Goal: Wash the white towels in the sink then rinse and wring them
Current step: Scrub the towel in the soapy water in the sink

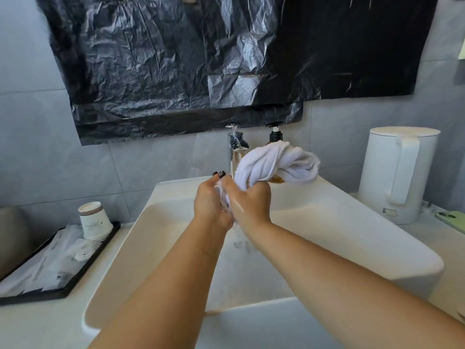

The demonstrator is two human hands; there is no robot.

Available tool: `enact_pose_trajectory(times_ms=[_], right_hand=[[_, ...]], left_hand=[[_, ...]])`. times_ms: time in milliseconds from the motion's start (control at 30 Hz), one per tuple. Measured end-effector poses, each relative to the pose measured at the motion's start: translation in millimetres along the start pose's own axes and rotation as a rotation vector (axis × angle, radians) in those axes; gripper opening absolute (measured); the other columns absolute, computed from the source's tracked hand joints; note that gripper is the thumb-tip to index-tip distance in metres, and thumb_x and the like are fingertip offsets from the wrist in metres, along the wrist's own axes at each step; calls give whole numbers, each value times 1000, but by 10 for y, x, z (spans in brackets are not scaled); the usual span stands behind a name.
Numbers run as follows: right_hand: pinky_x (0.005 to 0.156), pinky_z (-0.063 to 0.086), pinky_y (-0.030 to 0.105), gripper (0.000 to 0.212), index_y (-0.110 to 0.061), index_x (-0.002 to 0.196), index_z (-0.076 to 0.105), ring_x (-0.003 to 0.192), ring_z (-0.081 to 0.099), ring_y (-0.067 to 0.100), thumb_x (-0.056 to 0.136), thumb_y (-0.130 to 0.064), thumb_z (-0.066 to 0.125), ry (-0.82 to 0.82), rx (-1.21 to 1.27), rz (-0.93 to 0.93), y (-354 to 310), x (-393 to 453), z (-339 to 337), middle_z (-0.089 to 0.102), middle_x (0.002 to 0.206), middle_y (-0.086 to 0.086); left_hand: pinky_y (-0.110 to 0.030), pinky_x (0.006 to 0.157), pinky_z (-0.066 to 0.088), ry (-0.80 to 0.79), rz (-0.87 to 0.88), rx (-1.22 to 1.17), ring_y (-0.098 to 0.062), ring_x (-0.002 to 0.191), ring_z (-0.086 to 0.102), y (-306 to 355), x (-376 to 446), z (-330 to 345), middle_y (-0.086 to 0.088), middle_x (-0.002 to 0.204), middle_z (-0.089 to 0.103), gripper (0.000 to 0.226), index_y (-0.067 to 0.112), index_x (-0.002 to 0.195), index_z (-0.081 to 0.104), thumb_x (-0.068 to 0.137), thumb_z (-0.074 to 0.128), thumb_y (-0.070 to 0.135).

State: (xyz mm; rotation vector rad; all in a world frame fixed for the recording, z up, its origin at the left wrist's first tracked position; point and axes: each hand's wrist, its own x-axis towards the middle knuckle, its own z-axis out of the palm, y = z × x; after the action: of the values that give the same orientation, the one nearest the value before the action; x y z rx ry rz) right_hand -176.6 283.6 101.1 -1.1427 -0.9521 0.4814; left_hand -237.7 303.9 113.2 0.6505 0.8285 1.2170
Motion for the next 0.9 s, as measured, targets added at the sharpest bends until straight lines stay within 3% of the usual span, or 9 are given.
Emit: enact_pose_trajectory(times_ms=[67, 167, 300, 467, 633, 700, 767, 800, 900], right_hand=[[70, 53, 29, 16, -21, 72, 66, 77, 67, 16, 81, -29, 76, -41, -85, -128, 61, -46, 45, 69, 74, -7], [71, 51, 26, 23, -10, 91, 74, 84, 68, 17, 83, -32, 75, -89, -163, -264, 150, -117, 105, 74, 87, 4], [67, 51, 28, 24, -11, 85, 74, 78, 68, 19, 86, -34, 71, -133, -246, -256, 196, -131, 102, 72, 78, 3], [71, 57, 38, 23, -9, 88, 70, 80, 69, 28, 86, -32, 67, -178, -340, -210, 167, -80, 44, 68, 77, 3], [71, 58, 41, 17, -10, 87, 69, 78, 67, 29, 86, -26, 65, -218, -412, -242, 149, -69, -1, 69, 80, 7], [70, 57, 37, 19, -9, 91, 70, 79, 67, 28, 87, -26, 64, -226, -419, -252, 154, -55, -13, 69, 81, 7], [68, 54, 31, 19, -9, 92, 71, 79, 66, 26, 88, -25, 63, -236, -432, -261, 155, -22, -17, 66, 78, 3], [67, 53, 30, 18, -9, 93, 71, 78, 66, 25, 88, -25, 63, -242, -426, -265, 146, 6, -33, 64, 77, 2], [71, 56, 32, 14, -13, 92, 72, 81, 67, 22, 87, -25, 66, -263, -367, -277, 95, 106, -126, 67, 79, 0]], left_hand=[[-24, 60, 51, 8, 57, 19, -21, 67, 66, -7, 75, -58, -6, 68, 67, 23, 9, 88, 63, 88, 56, 31], [-28, 84, 50, 47, 21, -6, -24, 83, 67, -8, 73, -149, -4, 85, 71, 31, 16, 94, 65, 91, 50, 44], [-23, 58, 41, 154, -47, 79, -16, 62, 55, 8, 21, -193, 3, 74, 58, 17, 22, 81, 53, 94, 45, 31], [-24, 53, 29, 143, -94, 19, -15, 46, 43, -80, -95, -119, 2, 43, 42, 27, 16, 63, 39, 88, 44, 25], [-26, 58, 34, 137, -80, 20, -20, 61, 46, -83, -60, -119, -4, 59, 49, 23, 15, 73, 43, 94, 40, 22], [-28, 66, 39, 132, -100, 23, -23, 70, 53, -98, -75, -103, -3, 61, 56, 14, 13, 81, 50, 89, 41, 21], [-31, 76, 47, 157, -94, 47, -23, 81, 59, -118, -40, -104, -3, 77, 62, 14, 16, 88, 55, 85, 43, 20], [-31, 76, 50, 167, -78, 74, -22, 82, 61, -109, -27, -96, -3, 80, 64, 14, 16, 86, 58, 85, 45, 20], [-21, 56, 51, 40, -20, 187, -17, 64, 65, -17, -47, -47, -2, 65, 69, 31, 17, 75, 68, 94, 47, 31]])
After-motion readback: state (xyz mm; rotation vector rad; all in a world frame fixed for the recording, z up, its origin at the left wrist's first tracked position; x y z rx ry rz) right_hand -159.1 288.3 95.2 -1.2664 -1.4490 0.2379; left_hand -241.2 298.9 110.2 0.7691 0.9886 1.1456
